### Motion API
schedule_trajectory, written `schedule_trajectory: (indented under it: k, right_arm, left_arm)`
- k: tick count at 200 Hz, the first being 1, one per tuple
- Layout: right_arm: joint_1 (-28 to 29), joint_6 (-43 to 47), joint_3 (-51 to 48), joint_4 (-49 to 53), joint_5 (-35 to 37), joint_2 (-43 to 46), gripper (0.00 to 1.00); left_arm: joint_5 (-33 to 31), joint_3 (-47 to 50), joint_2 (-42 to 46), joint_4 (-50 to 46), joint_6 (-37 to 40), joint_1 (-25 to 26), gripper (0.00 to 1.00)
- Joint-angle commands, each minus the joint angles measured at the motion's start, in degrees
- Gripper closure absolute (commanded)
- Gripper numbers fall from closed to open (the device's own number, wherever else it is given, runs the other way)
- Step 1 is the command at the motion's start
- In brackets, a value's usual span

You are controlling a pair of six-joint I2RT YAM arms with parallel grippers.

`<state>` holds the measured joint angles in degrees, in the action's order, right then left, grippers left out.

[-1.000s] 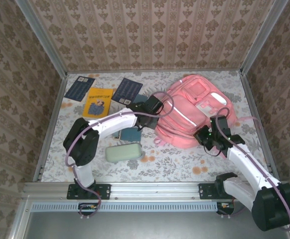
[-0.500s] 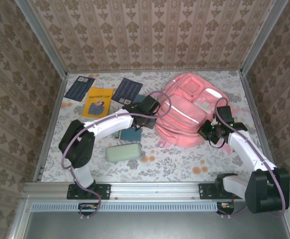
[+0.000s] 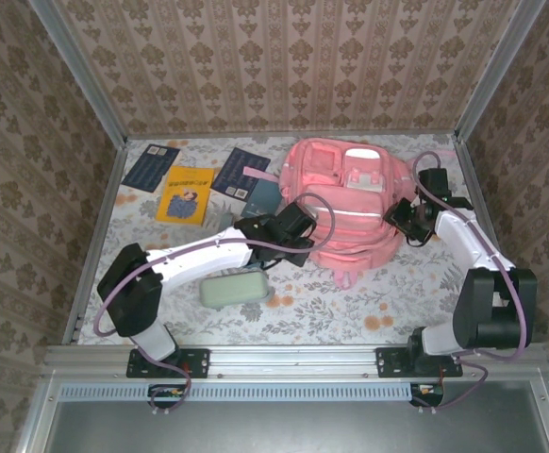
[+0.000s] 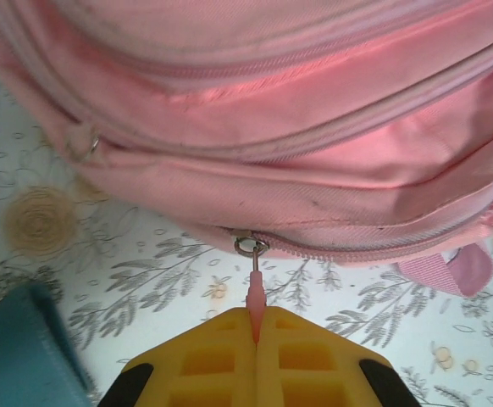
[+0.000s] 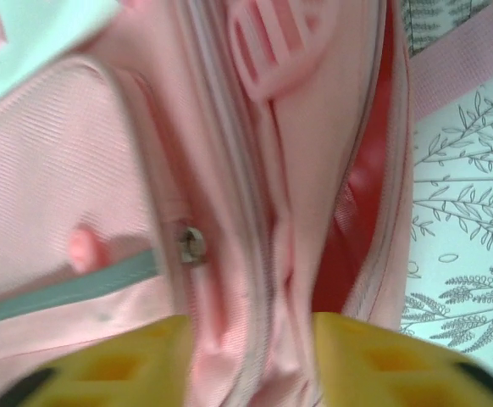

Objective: Pack the student bag

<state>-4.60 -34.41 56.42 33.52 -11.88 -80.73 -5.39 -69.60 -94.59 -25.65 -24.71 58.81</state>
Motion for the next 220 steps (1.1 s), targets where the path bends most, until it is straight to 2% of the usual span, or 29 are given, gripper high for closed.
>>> schedule_trajectory:
  k: [1, 24, 46, 68, 89, 106, 139, 160, 172, 203, 220]
  right_arm:
    - [1.94, -3.52, -0.8, 2.85, 1.75, 6.78, 0.42]
    - [5.39, -11.95, -8.65, 1.59, -0.61, 15.97, 0.43]
    - [12.12, -23.19, -17.14, -2.37, -2.34, 22.86, 0.45]
    - [20.43, -35.03, -24.19, -13.11, -1.77, 25.82, 0.46]
    - [26.7, -42.32, -26.36, -20.14, 1.51, 24.92, 0.5]
    - [29.51, -45.7, -26.61, -24.95, 3.45, 22.49, 0.52]
    - [31.38, -50.67, -26.59, -34.22, 2.77, 15.39, 0.53]
    - [32.02, -51.37, -25.69, -35.03, 2.64, 12.09, 0.54]
    - [32.11, -51.13, -25.36, -34.15, 3.83, 11.69, 0.62]
    - [32.03, -50.28, -25.23, -27.65, 8.09, 15.27, 0.99]
    - [31.48, -48.17, -24.79, -23.09, 9.24, 17.83, 1.0]
  left_arm:
    - [4.57, -1.49, -1.78, 3.05, -1.23, 0.78, 1.0]
    - [6.28, -1.76, -2.92, 4.28, -0.86, 1.14, 1.0]
    - [6.99, -1.68, -3.49, 4.61, -0.39, 1.14, 1.0]
    - [7.53, -1.47, -3.53, 4.67, 0.09, 1.14, 1.0]
    - [8.51, -1.18, -3.47, 4.88, 0.47, 1.22, 1.0]
    - [8.93, -0.9, -3.41, 4.87, 0.9, 1.38, 1.0]
    - [8.93, -0.43, -3.06, 4.84, 1.08, 1.58, 1.0]
    - [8.82, -0.63, -3.1, 4.76, 1.21, 1.75, 1.0]
    - [8.6, -0.75, -3.15, 4.67, 1.12, 1.9, 1.0]
    - [5.76, -1.12, -3.75, 3.2, 0.89, 1.76, 1.0]
    - [2.88, -1.87, -4.9, 1.02, 0.9, 0.87, 1.0]
